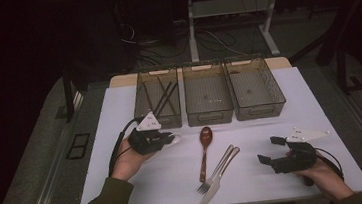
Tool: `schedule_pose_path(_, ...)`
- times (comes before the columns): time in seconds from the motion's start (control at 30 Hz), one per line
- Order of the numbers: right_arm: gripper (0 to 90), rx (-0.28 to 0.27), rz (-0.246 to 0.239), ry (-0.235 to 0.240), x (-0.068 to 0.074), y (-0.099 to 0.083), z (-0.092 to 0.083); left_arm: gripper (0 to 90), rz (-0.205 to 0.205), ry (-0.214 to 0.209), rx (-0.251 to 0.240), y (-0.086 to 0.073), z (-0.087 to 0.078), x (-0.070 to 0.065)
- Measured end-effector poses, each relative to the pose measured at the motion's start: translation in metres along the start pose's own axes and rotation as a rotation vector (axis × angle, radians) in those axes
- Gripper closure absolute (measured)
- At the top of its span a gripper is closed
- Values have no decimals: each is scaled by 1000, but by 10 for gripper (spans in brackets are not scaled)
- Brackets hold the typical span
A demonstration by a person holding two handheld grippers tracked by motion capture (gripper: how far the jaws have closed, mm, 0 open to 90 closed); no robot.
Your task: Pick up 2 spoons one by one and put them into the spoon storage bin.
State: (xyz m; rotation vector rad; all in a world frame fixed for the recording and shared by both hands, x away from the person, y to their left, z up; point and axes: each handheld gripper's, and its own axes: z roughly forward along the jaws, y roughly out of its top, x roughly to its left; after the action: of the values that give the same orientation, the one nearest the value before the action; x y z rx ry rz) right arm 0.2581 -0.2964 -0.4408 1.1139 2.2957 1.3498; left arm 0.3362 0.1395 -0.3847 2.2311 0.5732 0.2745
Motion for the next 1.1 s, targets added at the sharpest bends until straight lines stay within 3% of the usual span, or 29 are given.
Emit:
schedule_pose_path(0.2, 113, -5, -10, -7, 1, 0, 2, 805, -1, -26, -23, 13, 6, 1)
schedule_pose_path(0.53, 114, 24, -35, -11, 1, -1, 5, 805, 37, -53, -36, 42, 18, 6)
schedule_pose_path(0.93, 114, 22, -23, -22, 0, -1, 4, 805, 92, -45, -56, 83, 34, 13)
schedule_pose_path(1.1, 115, 20, -19, -25, 0, -1, 4, 805, 80, -34, -79, 96, 43, 16)
